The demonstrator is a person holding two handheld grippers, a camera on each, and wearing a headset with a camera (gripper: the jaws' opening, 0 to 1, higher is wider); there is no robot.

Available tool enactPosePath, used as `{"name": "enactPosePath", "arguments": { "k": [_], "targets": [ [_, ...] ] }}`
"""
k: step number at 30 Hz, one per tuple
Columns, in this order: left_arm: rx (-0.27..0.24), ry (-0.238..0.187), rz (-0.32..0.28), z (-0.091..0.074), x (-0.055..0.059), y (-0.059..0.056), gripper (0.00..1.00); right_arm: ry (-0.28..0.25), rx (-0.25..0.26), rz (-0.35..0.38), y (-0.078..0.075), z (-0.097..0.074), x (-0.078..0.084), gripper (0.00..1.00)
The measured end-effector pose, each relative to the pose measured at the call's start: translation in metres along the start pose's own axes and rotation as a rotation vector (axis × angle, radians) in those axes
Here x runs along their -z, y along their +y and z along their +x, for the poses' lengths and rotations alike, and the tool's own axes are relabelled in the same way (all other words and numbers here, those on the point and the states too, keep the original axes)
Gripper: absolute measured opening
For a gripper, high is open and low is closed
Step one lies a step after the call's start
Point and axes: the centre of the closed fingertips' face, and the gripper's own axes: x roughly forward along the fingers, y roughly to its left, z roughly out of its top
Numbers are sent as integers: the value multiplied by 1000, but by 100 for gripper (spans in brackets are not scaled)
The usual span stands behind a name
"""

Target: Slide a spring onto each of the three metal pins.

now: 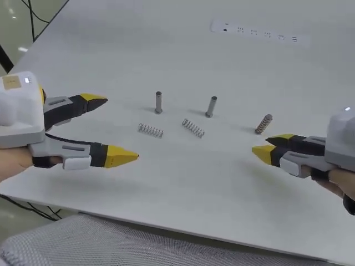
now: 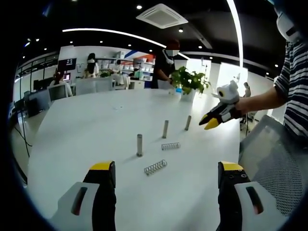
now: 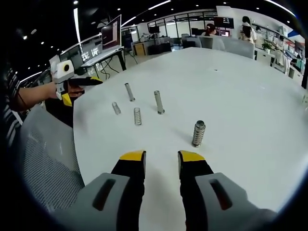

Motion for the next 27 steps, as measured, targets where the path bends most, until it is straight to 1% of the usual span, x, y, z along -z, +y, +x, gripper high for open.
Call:
{"name": "enactPosePath", "arguments": {
  "k": [3,5,11,14,18,21,27],
  "targets": [
    [-1,4,-1,-1,2,0,87,34,8,-14,1,5,1,28],
    [-3,6,2,-2,2,0,87,49,4,-17,2,7,1,28],
    [-8,7,-1,-3,4,2,87,76,-14,-43,7,14,-3,27],
    [-6,7,-3,-3,4,2,87,80,-21,-57,10,18,-8,27],
    [-8,9,-3,-2,5,2,87,77,-36,-75,16,26,-21,27],
    [-8,7,-4,-3,5,3,86,80,-51,-116,24,35,-30,27],
    [-13,13,-3,-5,7,4,86,89,-80,-156,38,51,-42,26]
  ]
}}
